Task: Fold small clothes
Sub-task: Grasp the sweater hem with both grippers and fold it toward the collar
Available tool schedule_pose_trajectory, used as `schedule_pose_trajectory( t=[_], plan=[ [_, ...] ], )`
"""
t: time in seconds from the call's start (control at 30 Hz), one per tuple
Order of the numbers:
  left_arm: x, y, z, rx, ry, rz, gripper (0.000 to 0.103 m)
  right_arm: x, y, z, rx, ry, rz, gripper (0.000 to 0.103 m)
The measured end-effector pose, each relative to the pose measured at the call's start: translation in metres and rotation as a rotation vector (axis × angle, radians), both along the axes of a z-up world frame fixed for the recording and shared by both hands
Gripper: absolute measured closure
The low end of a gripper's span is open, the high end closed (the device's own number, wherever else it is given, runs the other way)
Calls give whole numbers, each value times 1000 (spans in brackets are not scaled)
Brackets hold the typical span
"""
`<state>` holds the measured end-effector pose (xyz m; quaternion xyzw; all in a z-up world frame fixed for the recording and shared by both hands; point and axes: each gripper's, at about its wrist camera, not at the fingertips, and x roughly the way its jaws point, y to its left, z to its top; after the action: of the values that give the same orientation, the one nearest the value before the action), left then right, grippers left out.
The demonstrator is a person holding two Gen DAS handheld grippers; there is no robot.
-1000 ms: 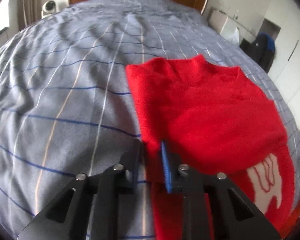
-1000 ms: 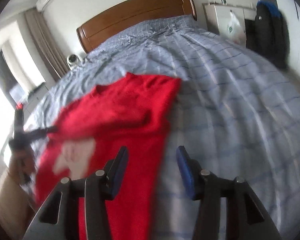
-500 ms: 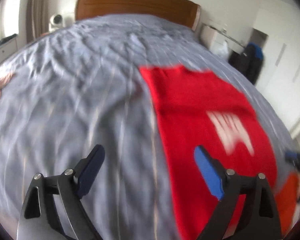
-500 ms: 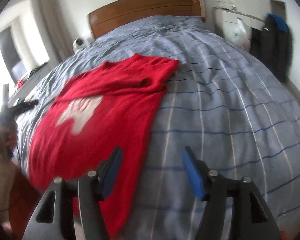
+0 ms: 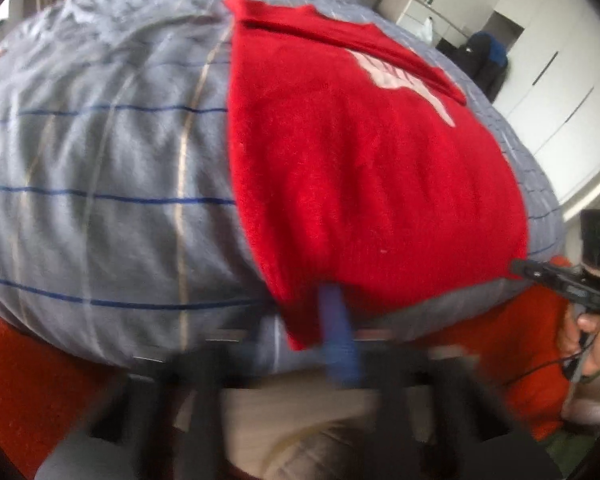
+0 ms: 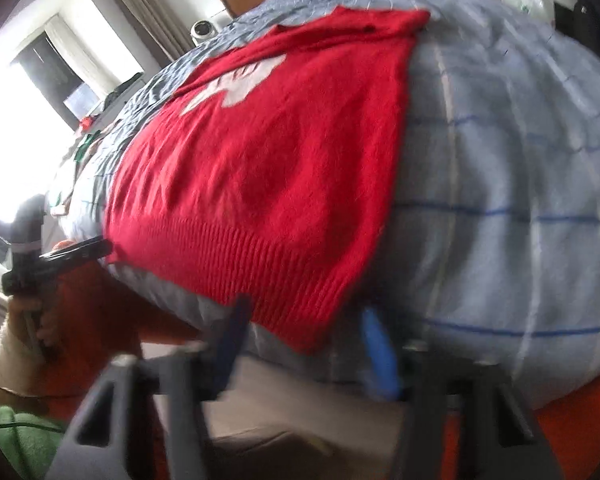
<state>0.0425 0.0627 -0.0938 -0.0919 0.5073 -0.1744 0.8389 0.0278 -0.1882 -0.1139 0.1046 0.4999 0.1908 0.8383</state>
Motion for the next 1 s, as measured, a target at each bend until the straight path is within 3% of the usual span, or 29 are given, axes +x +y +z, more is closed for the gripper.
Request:
schedule_pose_trajectory(
  t=[0.03,0.2,0.3,0.37,0.47,0.6,0.77,0.83,0.9,0.93,1.0],
  plan=[
    [0,2,2,-21,7,9,100,0,-2,0,15,5,-5,98],
    [-6,12,32,-126,-21,6,101,-5,-13,24,86,-24,4,98],
    [19,21,70,-219,-99,8,101,6,-20,55,131,-103,-4,98],
    [45,23,89,-239,-145,10,101,23,-25,77,148,-171,-14,98],
    [104,22,111,-206,-236,19,101,70,-33,103,163,-265,-52,98],
    [200,11,112,-175,-245,76,101,169,-37,122,159,-354,-115,98],
    [302,-1,92,-114,-234,154,99,288,-38,113,151,-335,-173,98],
    [322,1,78,-83,-200,195,89,327,-39,100,153,-319,-199,98],
    [339,6,64,-19,-163,260,39,358,-44,81,160,-266,-221,94],
    [343,11,61,8,-158,297,33,367,-49,73,164,-250,-252,80],
    [339,26,65,-1,-181,348,31,374,-62,63,180,-221,-320,63]
  ],
)
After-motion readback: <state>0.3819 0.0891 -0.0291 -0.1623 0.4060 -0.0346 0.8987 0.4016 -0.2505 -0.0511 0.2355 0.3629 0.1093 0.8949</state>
